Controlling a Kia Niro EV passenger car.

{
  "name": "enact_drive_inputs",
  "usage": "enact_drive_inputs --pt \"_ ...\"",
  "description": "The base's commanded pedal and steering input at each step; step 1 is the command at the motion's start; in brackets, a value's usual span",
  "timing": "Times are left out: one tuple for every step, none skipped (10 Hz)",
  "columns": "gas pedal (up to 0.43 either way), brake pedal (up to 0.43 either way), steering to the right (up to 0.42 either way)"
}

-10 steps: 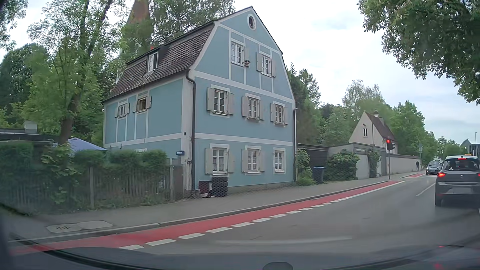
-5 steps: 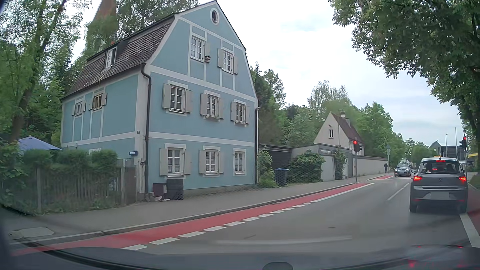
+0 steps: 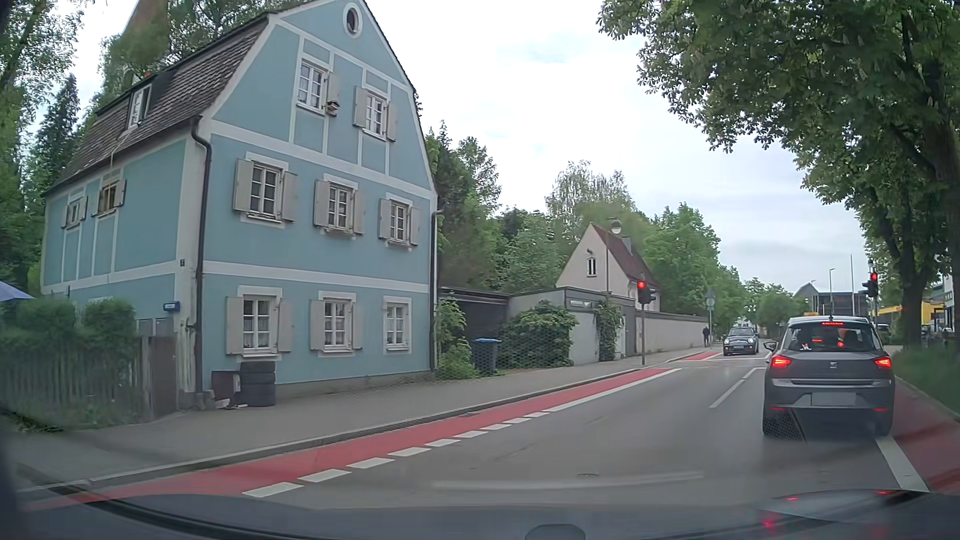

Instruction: Follow the waypoints while adhering to traffic rules and regulations

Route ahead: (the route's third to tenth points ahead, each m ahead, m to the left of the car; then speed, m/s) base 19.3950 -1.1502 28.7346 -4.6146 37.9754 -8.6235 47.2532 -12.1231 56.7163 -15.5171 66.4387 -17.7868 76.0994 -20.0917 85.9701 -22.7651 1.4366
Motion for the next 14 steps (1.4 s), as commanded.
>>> enact_drive_inputs --pt "0.0 0.006 0.626" --pt "0.0 0.012 0.611" --pt "0.0 0.03 0.595" --pt "0.0 0.043 0.587" --pt "0.0 0.049 0.59" --pt "0.0 0.049 0.59" --pt "0.0 0.085 0.582" --pt "0.0 0.085 0.576" --pt "0.0 0.104 0.574" --pt "0.0 0.122 0.57" --pt "0.0 0.128 0.565" --pt "0.0 0.14 0.554" --pt "0.0 0.146 0.542" --pt "0.0 0.159 0.53"
